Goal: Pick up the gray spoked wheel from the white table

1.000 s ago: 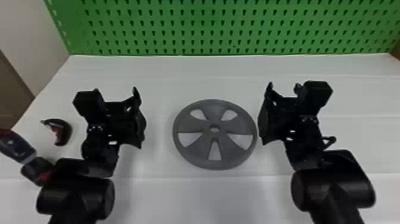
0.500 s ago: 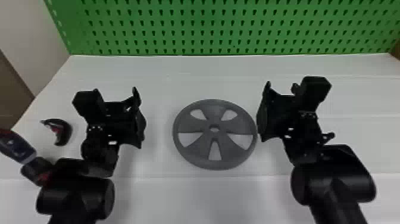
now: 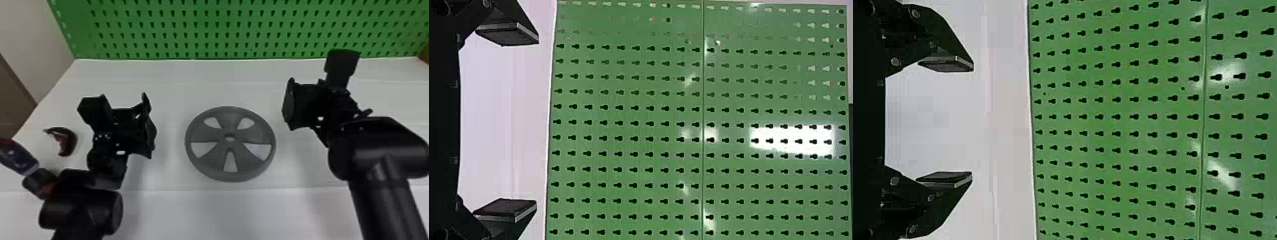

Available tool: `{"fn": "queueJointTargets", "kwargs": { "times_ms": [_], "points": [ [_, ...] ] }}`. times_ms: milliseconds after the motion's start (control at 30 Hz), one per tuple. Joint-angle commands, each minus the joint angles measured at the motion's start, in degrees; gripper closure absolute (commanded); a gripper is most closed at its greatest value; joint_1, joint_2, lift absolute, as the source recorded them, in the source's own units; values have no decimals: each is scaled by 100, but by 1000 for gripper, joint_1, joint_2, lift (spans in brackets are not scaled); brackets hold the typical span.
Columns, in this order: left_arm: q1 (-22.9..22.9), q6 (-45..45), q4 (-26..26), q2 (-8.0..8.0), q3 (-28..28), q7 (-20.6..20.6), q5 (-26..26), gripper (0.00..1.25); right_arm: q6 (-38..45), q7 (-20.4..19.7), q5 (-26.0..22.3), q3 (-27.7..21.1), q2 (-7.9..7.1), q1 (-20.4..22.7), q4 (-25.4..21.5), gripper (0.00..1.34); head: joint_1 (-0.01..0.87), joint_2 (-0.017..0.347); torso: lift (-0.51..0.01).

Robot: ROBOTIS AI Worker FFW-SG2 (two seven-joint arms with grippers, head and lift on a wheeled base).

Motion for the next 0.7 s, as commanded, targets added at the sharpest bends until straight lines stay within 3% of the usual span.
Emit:
{"fn": "queueJointTargets", "kwargs": {
  "times_ms": [0, 300, 467, 667],
  "points": [
    [0, -7, 1, 0, 0, 0, 0, 127, 918, -8, -5, 9, -71, -309, -135, 479, 806, 44, -98],
    [-9, -42, -8, 0, -9, 0, -9, 127, 2737, -8, -400, -404, -71, -933, -162, 473, 806, 44, -98],
    [-17, -42, -8, 0, -35, 0, -26, 127, 3757, -8, -198, -422, -80, -1320, -118, 473, 806, 44, -98],
    [-26, -42, 1, 0, -35, 0, -53, 127, 4706, -8, -75, -386, -71, -1786, 252, 473, 806, 44, -98]
  ]
}}
